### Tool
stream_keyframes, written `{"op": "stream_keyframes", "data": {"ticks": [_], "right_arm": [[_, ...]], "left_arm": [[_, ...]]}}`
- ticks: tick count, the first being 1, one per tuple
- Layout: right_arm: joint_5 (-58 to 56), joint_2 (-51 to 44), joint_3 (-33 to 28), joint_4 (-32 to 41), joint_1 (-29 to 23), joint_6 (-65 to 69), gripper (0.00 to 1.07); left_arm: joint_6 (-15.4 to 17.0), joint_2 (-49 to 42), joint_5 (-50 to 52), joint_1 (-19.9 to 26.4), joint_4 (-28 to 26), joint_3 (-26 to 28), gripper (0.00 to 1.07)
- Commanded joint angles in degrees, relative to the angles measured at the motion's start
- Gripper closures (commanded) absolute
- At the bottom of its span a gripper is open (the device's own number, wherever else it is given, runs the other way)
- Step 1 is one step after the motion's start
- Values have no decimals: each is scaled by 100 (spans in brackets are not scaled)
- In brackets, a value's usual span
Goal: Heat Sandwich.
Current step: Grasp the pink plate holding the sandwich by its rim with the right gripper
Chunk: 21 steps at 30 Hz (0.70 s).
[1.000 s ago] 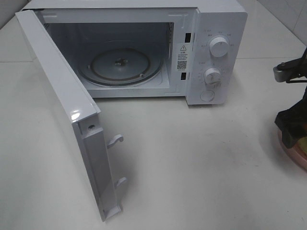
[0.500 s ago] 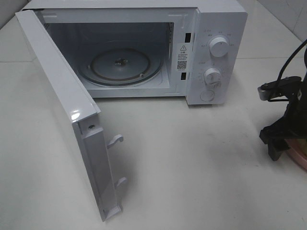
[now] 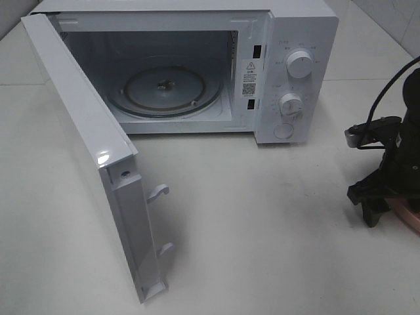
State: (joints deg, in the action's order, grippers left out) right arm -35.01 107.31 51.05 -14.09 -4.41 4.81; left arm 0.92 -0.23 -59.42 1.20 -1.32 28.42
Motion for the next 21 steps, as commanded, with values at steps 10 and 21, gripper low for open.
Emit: {"op": "stream_keyframes", "data": {"ticks": [10,21], "right_arm": [[-109,63,-11,-201,46,103,107],[-115,63,-11,-241,34,120,107]], "left_arm": [[6,-115,11,11,-11,-6,5],[6,-115,11,11,-11,-6,5]]}}
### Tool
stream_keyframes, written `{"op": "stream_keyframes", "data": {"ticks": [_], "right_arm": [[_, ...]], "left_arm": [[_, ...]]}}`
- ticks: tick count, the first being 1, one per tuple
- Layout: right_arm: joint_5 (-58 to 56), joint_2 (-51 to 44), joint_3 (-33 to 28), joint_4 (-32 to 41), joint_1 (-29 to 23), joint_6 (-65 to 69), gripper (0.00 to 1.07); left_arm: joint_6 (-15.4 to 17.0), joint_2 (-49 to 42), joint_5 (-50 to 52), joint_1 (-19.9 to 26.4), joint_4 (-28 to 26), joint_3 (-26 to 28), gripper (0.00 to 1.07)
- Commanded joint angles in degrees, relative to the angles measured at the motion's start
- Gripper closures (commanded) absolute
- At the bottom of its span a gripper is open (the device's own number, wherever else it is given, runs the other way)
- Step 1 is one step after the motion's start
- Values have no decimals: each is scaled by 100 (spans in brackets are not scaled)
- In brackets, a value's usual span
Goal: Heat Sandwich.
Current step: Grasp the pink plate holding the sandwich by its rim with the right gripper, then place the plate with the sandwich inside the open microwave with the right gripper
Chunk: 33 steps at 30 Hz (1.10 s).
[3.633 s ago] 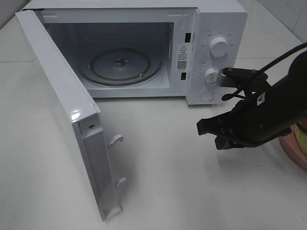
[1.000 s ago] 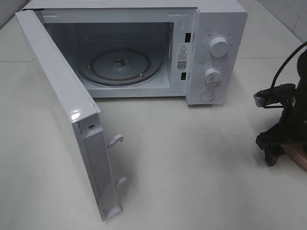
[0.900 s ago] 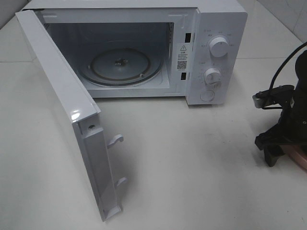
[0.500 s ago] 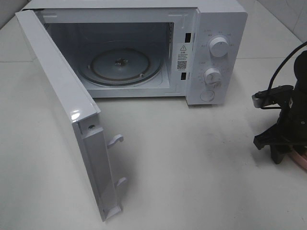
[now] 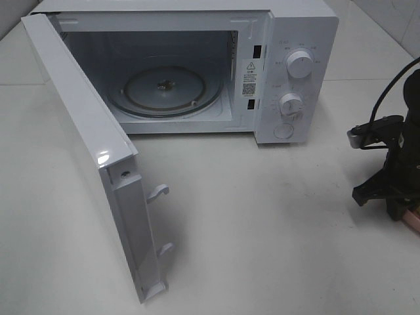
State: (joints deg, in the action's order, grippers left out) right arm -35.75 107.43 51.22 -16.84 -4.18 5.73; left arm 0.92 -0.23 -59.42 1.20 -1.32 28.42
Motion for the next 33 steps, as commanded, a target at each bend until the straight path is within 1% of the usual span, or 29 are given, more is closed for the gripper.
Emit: {"op": "stream_keyframes", "data": {"ticks": [1,10,24,33], "right_arm": [[-40,52,-29,34,11,29,107],[-183,-189,-29,-367,6,435,107],[-676,-796,-29,-407,0,521,107],[-1054,-1192,-29,-556,-338,630,107]], "left_arm": [[6,-115,11,11,-11,-6,5],[6,-115,11,11,-11,-6,5],[6,-115,11,11,-11,-6,5],[6,-115,11,11,-11,-6,5]]}}
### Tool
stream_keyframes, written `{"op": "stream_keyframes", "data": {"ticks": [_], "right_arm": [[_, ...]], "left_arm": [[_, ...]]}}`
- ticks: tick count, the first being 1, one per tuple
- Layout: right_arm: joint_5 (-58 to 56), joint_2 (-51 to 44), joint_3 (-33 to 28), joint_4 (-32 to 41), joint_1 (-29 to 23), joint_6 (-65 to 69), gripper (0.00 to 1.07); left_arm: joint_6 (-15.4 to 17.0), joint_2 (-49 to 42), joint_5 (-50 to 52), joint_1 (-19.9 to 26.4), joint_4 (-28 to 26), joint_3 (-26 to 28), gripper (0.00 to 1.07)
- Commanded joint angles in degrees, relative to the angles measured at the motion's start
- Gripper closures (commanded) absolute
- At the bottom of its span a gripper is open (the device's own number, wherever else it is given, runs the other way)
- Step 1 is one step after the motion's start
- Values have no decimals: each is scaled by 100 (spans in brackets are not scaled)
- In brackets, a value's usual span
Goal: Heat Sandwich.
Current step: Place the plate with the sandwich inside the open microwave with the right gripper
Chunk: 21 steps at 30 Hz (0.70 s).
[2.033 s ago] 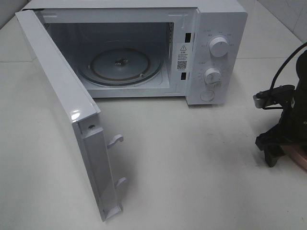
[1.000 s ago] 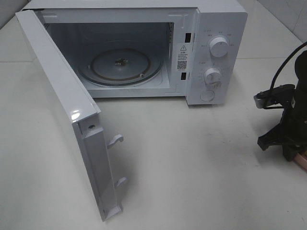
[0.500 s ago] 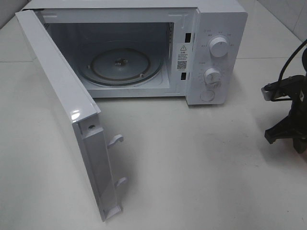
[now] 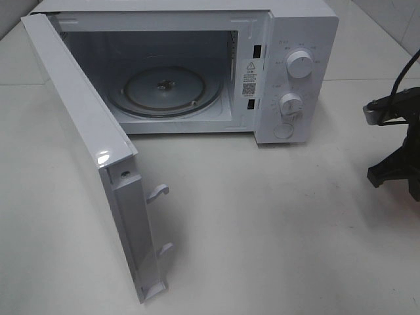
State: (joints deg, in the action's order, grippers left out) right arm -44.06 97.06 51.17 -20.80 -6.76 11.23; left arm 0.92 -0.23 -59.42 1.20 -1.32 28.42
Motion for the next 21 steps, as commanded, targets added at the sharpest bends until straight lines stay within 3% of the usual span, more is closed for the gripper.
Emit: {"op": "stream_keyframes", "data": {"ticks": [1,21], "right_arm": [[-292,-189,-23,-166,-115,80,107],[-911,-814,-264,-246,-1192,143,107]], "left_arm": [[6,-115,11,11,-11,-6,5],[6,-115,11,11,-11,-6,5]]}}
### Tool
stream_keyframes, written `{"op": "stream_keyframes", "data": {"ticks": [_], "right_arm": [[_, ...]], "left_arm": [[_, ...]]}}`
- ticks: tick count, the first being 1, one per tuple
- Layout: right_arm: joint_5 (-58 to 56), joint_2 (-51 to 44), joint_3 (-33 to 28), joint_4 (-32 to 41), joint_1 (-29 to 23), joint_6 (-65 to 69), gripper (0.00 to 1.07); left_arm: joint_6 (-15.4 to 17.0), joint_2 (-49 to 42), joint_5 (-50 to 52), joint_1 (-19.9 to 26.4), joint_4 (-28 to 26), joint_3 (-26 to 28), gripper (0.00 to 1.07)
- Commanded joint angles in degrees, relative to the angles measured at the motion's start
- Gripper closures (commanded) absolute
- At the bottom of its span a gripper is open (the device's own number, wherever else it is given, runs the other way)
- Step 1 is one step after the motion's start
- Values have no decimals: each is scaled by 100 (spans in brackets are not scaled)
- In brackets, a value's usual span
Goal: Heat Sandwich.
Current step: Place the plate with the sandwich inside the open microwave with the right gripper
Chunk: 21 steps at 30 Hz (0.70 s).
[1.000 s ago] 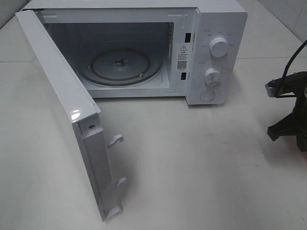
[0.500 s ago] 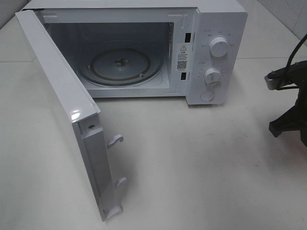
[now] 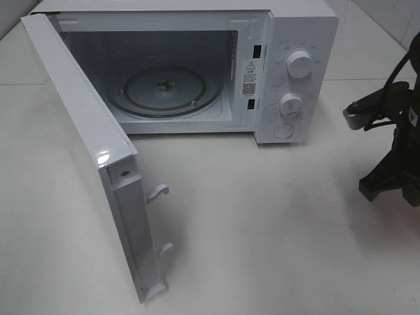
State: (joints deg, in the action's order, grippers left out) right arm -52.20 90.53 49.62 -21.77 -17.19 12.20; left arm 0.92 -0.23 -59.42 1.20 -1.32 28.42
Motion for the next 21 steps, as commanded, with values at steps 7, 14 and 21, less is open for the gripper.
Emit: {"op": "stream_keyframes", "data": {"ticks": [7,14,21], "right_arm": [[-183,-539,-321,-155,-602,57,107],[-395,-814,-458,-172,-1106,92,107],[-533,-1146,-607,-166,-1748,149,107]], "left_arm": [[6,-115,11,11,-11,-6,5],[6,-115,11,11,-11,-6,5],[6,-115,11,11,-11,-6,5]]}}
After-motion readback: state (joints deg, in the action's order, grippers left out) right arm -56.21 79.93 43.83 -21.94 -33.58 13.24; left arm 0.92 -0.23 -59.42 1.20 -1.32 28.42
